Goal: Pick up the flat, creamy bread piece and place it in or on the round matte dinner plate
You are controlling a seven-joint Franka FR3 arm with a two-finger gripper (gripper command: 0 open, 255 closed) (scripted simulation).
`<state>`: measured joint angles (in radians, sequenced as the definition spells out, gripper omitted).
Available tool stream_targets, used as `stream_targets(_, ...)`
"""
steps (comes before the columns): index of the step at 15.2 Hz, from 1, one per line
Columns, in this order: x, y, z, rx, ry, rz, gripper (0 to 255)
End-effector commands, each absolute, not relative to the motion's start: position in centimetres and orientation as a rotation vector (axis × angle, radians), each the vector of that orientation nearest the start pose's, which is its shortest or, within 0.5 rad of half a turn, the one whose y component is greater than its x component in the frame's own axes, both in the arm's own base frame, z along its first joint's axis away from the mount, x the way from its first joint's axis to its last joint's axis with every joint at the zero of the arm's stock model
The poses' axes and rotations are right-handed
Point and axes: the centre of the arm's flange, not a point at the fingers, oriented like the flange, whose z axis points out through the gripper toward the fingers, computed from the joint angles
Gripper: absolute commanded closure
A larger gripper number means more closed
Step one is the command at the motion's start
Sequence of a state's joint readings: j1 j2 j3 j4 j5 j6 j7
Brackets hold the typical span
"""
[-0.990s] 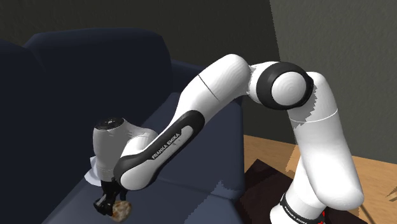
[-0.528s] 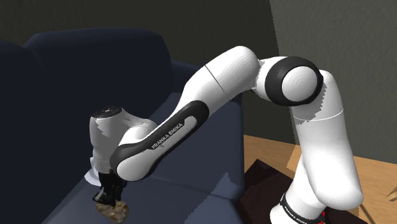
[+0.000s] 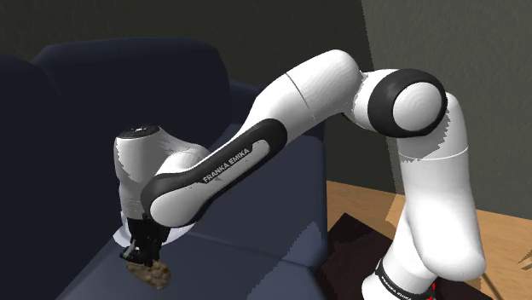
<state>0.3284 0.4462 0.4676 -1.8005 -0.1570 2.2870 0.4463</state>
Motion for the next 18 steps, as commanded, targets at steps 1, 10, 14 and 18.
stream_targets(1,49.1,44.1,33.5,-2.969,-0.601,-0.052,255)
stream_targets(10,59.8,38.8,33.9,-2.969,-0.601,-0.052,255)
stream_targets(14,64.5,36.5,34.0,-2.969,-0.601,-0.052,255)
stream_targets(18,69.1,34.2,34.2,-2.969,-0.601,-0.052,255)
